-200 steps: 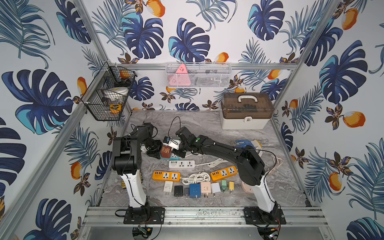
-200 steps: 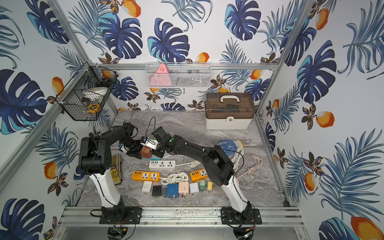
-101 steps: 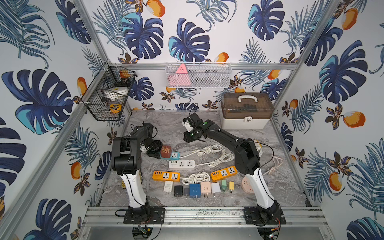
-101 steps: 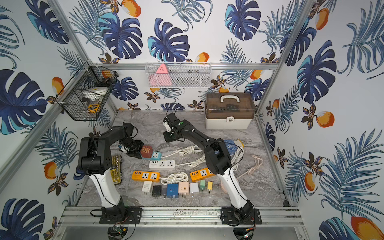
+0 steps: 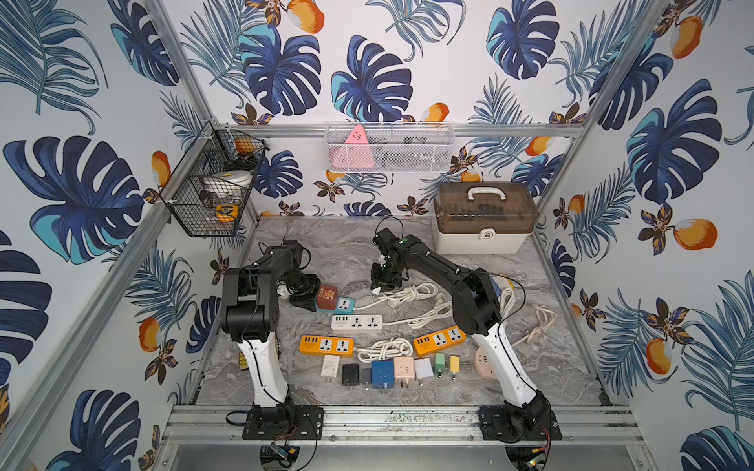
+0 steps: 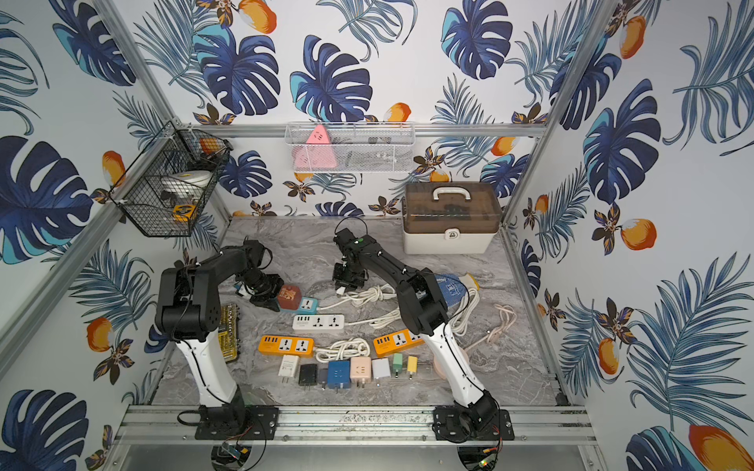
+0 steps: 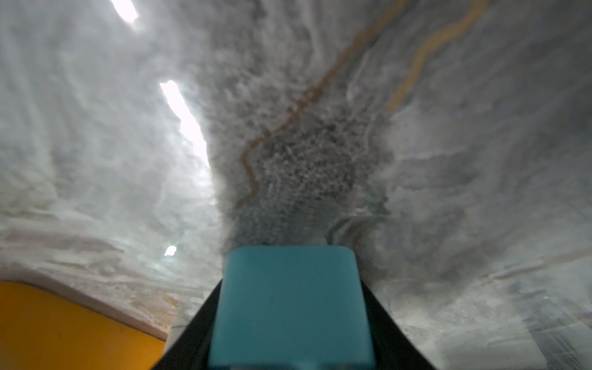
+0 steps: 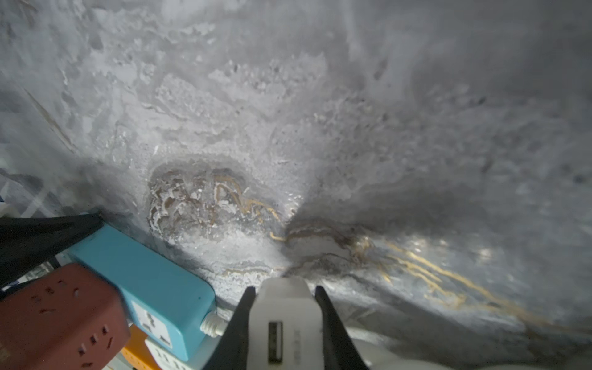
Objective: Pull the plug off the socket
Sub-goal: Place the plug at the center of the board.
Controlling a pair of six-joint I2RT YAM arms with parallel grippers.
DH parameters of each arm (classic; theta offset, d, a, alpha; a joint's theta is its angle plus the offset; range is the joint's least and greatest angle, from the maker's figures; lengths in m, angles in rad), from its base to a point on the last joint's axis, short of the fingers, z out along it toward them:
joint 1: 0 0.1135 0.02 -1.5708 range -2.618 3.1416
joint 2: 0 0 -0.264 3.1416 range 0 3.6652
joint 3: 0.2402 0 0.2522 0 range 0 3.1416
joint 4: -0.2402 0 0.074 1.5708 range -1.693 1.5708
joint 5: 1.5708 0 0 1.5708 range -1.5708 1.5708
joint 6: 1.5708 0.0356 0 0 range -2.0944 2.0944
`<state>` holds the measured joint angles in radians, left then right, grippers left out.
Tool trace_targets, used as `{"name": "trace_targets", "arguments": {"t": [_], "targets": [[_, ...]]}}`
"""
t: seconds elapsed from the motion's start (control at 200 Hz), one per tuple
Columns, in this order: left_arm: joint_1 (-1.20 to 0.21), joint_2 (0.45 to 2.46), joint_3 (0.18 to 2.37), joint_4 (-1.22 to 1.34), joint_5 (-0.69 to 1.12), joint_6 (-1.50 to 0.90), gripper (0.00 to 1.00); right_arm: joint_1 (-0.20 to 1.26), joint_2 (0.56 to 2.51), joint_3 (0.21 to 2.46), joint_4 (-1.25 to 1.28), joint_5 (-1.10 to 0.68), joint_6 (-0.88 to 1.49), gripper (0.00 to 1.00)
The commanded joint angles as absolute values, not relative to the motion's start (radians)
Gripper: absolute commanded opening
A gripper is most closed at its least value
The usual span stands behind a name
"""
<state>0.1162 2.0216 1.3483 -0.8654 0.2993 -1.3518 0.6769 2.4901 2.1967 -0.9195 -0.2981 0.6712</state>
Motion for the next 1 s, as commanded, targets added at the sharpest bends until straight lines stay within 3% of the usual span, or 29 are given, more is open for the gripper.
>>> {"name": "trace_targets", "arguments": {"t": [0.0, 0.18, 0.43, 0.56, 0.771, 0.866, 0.991], "targets": [[0.106, 2.057, 1.322, -0.782, 0.27, -1.336, 0.2, 0.676, 2.487, 2.174, -0.946, -0.305, 0.719, 0.33], [0.104, 2.054, 1.325, -0.788, 0.265, -1.335, 0.2, 0.663, 2.485, 2.176, -0.939, -0.305, 0.729, 0.5], [0.104, 2.057, 1.333, -0.795, 0.262, -1.332, 0.2, 0.672, 2.37, 2.12, -0.834, -0.248, 0.634, 0.55], [0.104, 2.059, 1.331, -0.794, 0.262, -1.328, 0.2, 0.72, 2.271, 2.093, -0.748, -0.136, 0.402, 0.61], [0.104, 2.065, 1.335, -0.801, 0.268, -1.321, 0.19, 0.901, 2.035, 1.713, -0.315, -0.053, -0.144, 0.89], [0.103, 2.068, 1.343, -0.808, 0.267, -1.313, 0.18, 0.933, 2.006, 1.61, -0.194, -0.053, -0.268, 0.92], [0.103, 2.072, 1.348, -0.814, 0.267, -1.301, 0.19, 0.935, 2.097, 1.651, -0.207, -0.113, -0.324, 0.92]]}}
